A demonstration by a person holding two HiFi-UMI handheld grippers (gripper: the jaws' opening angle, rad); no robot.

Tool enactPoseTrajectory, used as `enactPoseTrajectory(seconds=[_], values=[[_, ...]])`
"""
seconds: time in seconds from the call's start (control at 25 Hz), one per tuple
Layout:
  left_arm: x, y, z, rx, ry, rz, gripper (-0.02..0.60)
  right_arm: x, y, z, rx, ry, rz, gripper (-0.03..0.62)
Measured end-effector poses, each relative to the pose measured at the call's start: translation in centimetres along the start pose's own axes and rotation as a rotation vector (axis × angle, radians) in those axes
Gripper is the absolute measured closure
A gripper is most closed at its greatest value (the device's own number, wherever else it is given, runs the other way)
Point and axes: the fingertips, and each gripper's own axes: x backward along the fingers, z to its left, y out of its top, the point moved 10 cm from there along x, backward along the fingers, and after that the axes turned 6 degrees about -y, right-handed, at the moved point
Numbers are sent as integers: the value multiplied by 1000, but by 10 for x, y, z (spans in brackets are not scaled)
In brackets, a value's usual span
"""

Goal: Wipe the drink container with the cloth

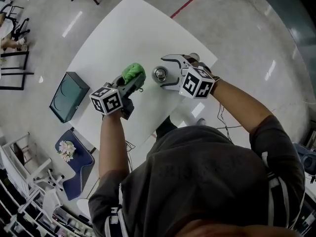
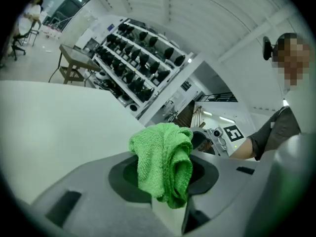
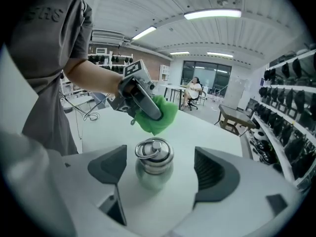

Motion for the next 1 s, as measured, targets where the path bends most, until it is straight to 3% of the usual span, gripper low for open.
enactPoseTrajectory(seconds=[0.12, 0.32, 0.48, 0.6, 0.72, 0.84, 1.0], values=[[13, -4, -19, -1, 23, -43, 453, 22, -9, -6, -12, -39, -43, 177], [10, -54, -60, 141, 16, -65, 453, 58, -25, -21, -34, -30, -83, 184], [-22, -101, -76, 247, -3, -81, 453, 57, 1, -38, 31, 32, -121, 197], [-68, -118, -86, 264, -1, -117, 453, 54, 19, -56, 60, 45, -143, 204], [-112, -126, -94, 312, 45, -224, 453, 65, 12, -63, 59, 59, -164, 212], [-152, -124, -93, 338, 109, -369, 453, 88, -24, -76, 21, 67, -195, 224], [-189, -126, -81, 450, 167, -645, 453, 121, -91, -80, 12, 130, -162, 233]])
